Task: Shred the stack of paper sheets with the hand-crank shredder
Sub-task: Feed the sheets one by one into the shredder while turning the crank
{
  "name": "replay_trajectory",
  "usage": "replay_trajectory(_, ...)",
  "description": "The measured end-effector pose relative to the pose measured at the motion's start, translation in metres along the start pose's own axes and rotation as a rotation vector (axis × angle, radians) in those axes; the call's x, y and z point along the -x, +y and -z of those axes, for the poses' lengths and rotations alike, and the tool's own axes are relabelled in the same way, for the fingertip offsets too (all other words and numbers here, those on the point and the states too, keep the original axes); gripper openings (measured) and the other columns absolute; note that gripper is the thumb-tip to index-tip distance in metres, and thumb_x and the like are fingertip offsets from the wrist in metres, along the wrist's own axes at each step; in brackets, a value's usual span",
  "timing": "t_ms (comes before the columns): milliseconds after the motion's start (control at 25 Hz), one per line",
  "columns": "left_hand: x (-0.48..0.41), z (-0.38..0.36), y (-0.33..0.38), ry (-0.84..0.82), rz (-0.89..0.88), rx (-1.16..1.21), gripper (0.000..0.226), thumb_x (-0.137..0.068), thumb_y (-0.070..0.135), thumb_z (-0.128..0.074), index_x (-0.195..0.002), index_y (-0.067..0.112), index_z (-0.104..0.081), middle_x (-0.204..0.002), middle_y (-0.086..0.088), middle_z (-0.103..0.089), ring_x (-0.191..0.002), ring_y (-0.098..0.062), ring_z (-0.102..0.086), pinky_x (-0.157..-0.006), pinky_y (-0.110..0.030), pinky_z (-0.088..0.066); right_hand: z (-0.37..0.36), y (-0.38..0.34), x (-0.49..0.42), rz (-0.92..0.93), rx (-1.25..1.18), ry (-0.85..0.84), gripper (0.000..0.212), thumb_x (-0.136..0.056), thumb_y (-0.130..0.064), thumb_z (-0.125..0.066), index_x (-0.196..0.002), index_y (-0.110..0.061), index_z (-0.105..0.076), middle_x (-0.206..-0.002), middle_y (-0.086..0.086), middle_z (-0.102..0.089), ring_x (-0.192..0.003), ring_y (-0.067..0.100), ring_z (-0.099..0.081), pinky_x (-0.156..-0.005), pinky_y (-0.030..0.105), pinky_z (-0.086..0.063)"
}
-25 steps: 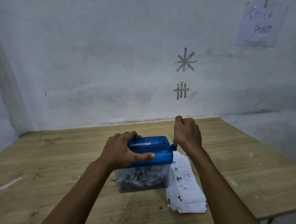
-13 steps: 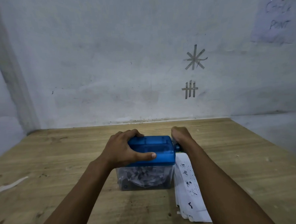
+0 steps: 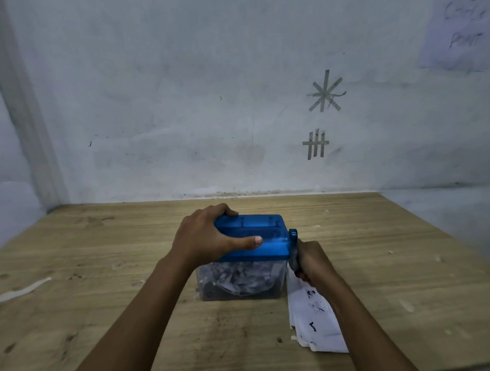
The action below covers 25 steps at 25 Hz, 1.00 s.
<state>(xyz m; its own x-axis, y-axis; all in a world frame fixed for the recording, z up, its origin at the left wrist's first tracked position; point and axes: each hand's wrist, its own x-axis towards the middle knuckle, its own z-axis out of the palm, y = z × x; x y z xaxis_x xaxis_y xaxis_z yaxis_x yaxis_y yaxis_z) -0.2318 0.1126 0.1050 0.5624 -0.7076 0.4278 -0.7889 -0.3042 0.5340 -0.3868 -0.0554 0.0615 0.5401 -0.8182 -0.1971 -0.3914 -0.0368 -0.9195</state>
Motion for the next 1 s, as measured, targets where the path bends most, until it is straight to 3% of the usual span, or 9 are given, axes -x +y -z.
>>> replay_trajectory(120, 0.000, 0.004, 0.002, -0.034, 0.004, 0.061, 0.086, -0.044, 0.097, -0.063, -0.107, 0.038, -0.064, -0.103, 0.021, -0.065, -0.091, 0.001, -0.061, -0.073, -0.021, -0.047, 0.017, 0.015, 0.013, 0.220, 0.267, 0.213, 0.038, -0.103, -0.035, -0.045, -0.073, -0.014, -0.056, -0.064, 0.001, -0.060, -0.060, 0.016, -0.059, -0.059, 0.029, -0.043)
replay_trajectory(200, -0.001, 0.004, 0.002, -0.056, 0.007, 0.071, 0.085, -0.043, 0.096, -0.064, -0.105, 0.039, -0.064, -0.101, 0.022, -0.064, -0.090, 0.002, -0.061, -0.072, -0.021, -0.047, 0.031, 0.028, 0.016, 0.188, 0.417, 0.351, 0.035, -0.100, -0.048, -0.049, -0.088, -0.016, -0.058, -0.085, 0.002, -0.062, -0.086, 0.023, -0.061, -0.076, 0.035, -0.048)
replay_trajectory(280, -0.001, 0.005, 0.002, -0.065, 0.011, 0.078, 0.084, -0.042, 0.096, -0.065, -0.104, 0.039, -0.063, -0.101, 0.022, -0.065, -0.089, 0.003, -0.061, -0.072, -0.020, -0.048, 0.043, 0.039, 0.017, -0.009, 0.636, 0.308, 0.063, -0.089, -0.070, -0.052, -0.120, -0.015, -0.055, -0.124, 0.011, -0.056, -0.120, 0.032, -0.050, -0.097, 0.044, -0.043)
replay_trajectory(360, -0.001, 0.006, 0.002, -0.071, 0.019, 0.096, 0.084, -0.041, 0.094, -0.066, -0.104, 0.039, -0.063, -0.101, 0.022, -0.065, -0.089, 0.004, -0.061, -0.072, -0.020, -0.047, 0.048, 0.048, 0.018, -0.128, 0.761, 0.165, 0.096, -0.074, -0.085, -0.057, -0.137, -0.014, -0.044, -0.143, 0.015, -0.042, -0.133, 0.034, -0.040, -0.104, 0.047, -0.040)
replay_trajectory(400, -0.001, 0.007, 0.002, -0.072, 0.022, 0.106, 0.084, -0.040, 0.093, -0.066, -0.103, 0.038, -0.064, -0.101, 0.022, -0.065, -0.090, 0.004, -0.061, -0.072, -0.020, -0.047, 0.049, 0.052, 0.018, -0.130, 0.783, 0.132, 0.100, -0.068, -0.085, -0.062, -0.137, -0.015, -0.043, -0.144, 0.014, -0.040, -0.134, 0.033, -0.040, -0.105, 0.046, -0.040)
replay_trajectory(480, -0.001, 0.008, 0.004, -0.072, 0.024, 0.115, 0.084, -0.040, 0.092, -0.067, -0.103, 0.038, -0.064, -0.100, 0.023, -0.064, -0.090, 0.004, -0.060, -0.072, -0.020, -0.046, 0.046, 0.058, 0.016, -0.058, 0.741, 0.166, 0.086, -0.065, -0.077, -0.074, -0.122, -0.018, -0.049, -0.133, 0.010, -0.049, -0.125, 0.031, -0.049, -0.100, 0.042, -0.046)
replay_trajectory(640, -0.001, 0.007, 0.006, -0.070, 0.015, 0.107, 0.084, -0.040, 0.093, -0.066, -0.104, 0.037, -0.064, -0.099, 0.023, -0.063, -0.089, 0.004, -0.060, -0.071, -0.020, -0.046, 0.044, 0.060, 0.014, 0.049, 0.589, 0.282, 0.058, -0.062, -0.055, -0.089, -0.088, -0.016, -0.054, -0.095, 0.001, -0.065, -0.089, 0.022, -0.065, -0.067, 0.032, -0.050)
replay_trajectory(720, -0.001, 0.006, 0.004, -0.064, 0.016, 0.104, 0.084, -0.041, 0.094, -0.066, -0.103, 0.038, -0.064, -0.100, 0.022, -0.064, -0.089, 0.002, -0.061, -0.073, -0.022, -0.048, 0.045, 0.058, 0.011, 0.069, 0.602, 0.334, 0.045, -0.063, -0.047, -0.090, -0.075, -0.016, -0.060, -0.083, 0.002, -0.069, -0.081, 0.022, -0.067, -0.061, 0.030, -0.049)
replay_trajectory(1000, -0.001, 0.006, 0.003, -0.048, 0.012, 0.084, 0.085, -0.042, 0.095, -0.065, -0.106, 0.038, -0.063, -0.101, 0.023, -0.063, -0.090, 0.003, -0.060, -0.075, -0.023, -0.049, 0.061, 0.054, 0.002, 0.162, 0.458, 0.293, 0.021, -0.076, -0.017, -0.085, -0.071, -0.006, -0.067, -0.068, 0.005, -0.067, -0.067, 0.018, -0.064, -0.052, 0.025, -0.039)
